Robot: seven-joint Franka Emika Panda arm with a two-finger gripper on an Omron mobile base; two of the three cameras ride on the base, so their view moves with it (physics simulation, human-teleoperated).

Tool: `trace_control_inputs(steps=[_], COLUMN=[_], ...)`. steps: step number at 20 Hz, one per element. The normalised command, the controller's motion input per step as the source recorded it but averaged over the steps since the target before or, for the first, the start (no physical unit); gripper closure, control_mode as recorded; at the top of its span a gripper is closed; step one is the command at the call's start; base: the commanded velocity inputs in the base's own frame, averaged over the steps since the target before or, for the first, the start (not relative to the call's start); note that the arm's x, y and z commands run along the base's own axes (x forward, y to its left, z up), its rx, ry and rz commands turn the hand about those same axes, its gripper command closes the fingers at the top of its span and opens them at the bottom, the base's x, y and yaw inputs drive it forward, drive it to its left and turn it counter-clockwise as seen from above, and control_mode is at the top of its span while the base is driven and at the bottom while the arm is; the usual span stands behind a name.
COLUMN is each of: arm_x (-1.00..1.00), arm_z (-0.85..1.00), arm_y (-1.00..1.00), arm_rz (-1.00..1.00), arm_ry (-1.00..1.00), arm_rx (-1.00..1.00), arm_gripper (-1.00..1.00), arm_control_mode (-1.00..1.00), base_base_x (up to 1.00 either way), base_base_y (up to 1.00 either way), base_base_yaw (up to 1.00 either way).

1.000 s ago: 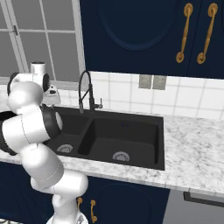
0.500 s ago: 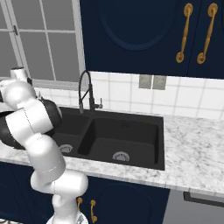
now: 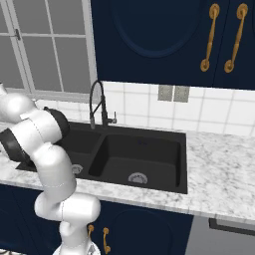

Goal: Pick the pan and sponge and place them into the sink. Then turn on the water.

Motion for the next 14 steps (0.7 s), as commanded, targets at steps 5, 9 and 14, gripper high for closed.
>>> trace_control_inputs(steps=[5,9,14], arm_x=[-0.4,-0.04,0.0], arm_z=[-0.06,-0.04,-0.18], arm_y=[0.57,0.31,0.23], arm_rz=[-0.16,-0.05,0.0], arm_ry=[0.0,0.0,0.0], arm_rx=[-0.01,-0.06,-0.08], arm_gripper=[-1.0,-1.0,-1.0], arm_control_mode=[-1.0,-1.0,-1.0], base_base_x=[0.0,0.0,0.0], base_base_y=[0.0,0.0,0.0], base_base_yaw=[0.0,0.0,0.0])
